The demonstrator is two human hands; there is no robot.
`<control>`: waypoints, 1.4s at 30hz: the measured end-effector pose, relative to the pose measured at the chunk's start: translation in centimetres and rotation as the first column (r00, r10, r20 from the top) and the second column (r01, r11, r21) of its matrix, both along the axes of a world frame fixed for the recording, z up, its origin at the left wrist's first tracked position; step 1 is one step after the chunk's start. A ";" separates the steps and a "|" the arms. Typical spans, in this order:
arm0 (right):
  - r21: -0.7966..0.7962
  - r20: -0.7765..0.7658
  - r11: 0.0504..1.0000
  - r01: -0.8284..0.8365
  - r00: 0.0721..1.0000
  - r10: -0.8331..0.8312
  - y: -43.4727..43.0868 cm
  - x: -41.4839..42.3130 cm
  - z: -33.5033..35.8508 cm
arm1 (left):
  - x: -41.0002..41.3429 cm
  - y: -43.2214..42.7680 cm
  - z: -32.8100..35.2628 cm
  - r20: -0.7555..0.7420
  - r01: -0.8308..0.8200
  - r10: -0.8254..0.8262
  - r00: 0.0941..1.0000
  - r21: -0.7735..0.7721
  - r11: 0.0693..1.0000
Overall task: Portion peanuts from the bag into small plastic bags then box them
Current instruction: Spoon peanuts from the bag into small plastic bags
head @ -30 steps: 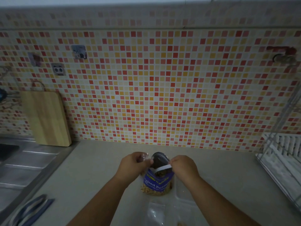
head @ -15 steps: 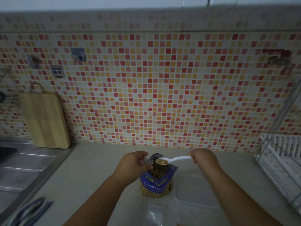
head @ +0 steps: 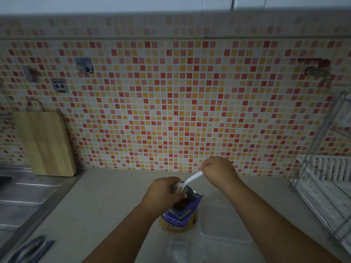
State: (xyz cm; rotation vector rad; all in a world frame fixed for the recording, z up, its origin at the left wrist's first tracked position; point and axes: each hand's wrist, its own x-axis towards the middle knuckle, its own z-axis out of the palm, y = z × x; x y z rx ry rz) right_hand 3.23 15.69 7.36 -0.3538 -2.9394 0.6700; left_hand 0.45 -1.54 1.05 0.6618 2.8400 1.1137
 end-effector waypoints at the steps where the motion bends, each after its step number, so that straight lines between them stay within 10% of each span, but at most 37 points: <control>1: 0.033 -0.065 0.996 -0.086 0.994 0.088 -0.8 0.2 0.5 | 0.0 0.2 -0.1 0.012 -0.014 0.013 1.000 0.036 0.999; 6: 0.575 -0.328 0.746 -0.337 0.740 0.587 -2.4 1.6 2.1 | 0.2 0.5 -0.6 0.152 -0.158 0.115 0.982 0.315 0.936; 11: 0.666 -0.450 0.708 -0.235 0.630 0.633 -0.9 1.8 2.4 | 0.0 -0.2 -1.2 0.341 -0.258 0.091 0.936 0.486 0.835; 15: 0.386 -0.632 0.923 -0.007 0.726 0.270 0.6 1.6 0.9 | -0.1 -0.9 -1.4 0.380 -0.289 0.056 0.923 0.591 0.754; 17: 0.280 -0.463 0.959 0.049 0.882 0.090 0.5 1.4 -1.2 | 0.1 -1.3 -1.2 0.401 -0.287 0.000 0.916 0.658 0.696; 21: 0.251 -0.031 0.962 -0.109 0.992 0.121 -1.1 1.8 -5.6 | 0.8 -1.8 -0.5 0.392 -0.231 -0.151 0.907 0.765 0.602; 24: 0.223 -0.052 0.967 -0.121 0.989 0.135 -1.8 2.1 -6.4 | 1.8 -1.6 0.3 0.426 -0.228 -0.295 0.855 0.820 0.525; 26: -0.124 -0.162 0.983 -0.136 0.980 0.115 -2.1 2.4 -5.9 | 2.6 -1.4 0.7 0.473 -0.243 -0.388 0.791 0.825 0.510; 29: -0.711 -0.164 0.672 -0.210 0.978 0.132 -3.1 3.6 -4.7 | 3.4 -0.7 0.9 0.516 -0.272 -0.472 0.715 0.827 0.492; 42: -0.906 0.021 0.423 -0.022 0.995 0.096 1.2 9.3 -8.7 | 6.7 1.8 -4.1 0.650 -0.264 -0.353 0.673 0.657 0.706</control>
